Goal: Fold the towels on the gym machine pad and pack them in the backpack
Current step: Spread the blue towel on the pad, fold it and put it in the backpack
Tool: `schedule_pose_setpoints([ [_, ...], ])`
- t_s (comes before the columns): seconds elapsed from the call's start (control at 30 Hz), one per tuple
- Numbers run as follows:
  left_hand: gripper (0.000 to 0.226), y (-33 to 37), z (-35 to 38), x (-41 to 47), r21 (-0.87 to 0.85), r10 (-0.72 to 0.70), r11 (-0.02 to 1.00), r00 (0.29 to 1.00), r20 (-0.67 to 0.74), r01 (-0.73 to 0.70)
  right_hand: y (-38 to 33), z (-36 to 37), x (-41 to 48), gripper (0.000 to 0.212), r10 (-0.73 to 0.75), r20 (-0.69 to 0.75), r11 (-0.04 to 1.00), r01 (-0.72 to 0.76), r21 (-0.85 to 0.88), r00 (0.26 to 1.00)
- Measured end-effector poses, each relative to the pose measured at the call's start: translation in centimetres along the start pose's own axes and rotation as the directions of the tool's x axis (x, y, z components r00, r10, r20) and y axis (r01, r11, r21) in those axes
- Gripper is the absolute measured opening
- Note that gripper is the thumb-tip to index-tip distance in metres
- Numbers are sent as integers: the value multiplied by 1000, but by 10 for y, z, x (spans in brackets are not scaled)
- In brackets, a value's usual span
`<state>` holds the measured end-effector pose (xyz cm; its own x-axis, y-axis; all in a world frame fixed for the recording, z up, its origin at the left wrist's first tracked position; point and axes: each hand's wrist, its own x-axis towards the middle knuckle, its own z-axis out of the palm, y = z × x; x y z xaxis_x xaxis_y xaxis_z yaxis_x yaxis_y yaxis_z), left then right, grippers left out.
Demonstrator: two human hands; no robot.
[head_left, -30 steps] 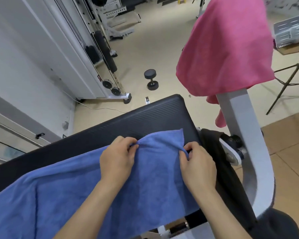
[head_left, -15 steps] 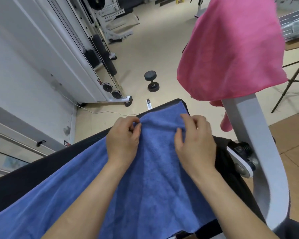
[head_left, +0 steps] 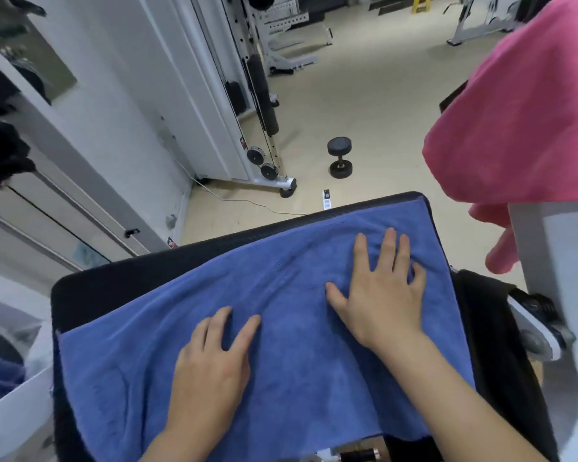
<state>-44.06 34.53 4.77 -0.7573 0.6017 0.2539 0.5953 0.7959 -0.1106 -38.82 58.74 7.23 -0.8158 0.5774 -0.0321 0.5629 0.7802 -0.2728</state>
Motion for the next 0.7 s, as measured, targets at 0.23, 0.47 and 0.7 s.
schedule_pose_setpoints([
  [0.23, 61, 0, -14, 5, -104, -14, 994, 981, 193, 35, -87, -19, -21, 42, -350, -180, 883, 388, 266, 919],
  [0.47, 29, -113, -32, -12, -481, -265, 843, 964, 17, 240, -178, 20, -35, 54, -450, 43, 893, 451, -17, 892],
  [0.7, 29, -227, -12, -36, -281, -492, 771, 814, 310, 572, -228, 26, -37, 61, -335, 132, 883, 360, -300, 933],
])
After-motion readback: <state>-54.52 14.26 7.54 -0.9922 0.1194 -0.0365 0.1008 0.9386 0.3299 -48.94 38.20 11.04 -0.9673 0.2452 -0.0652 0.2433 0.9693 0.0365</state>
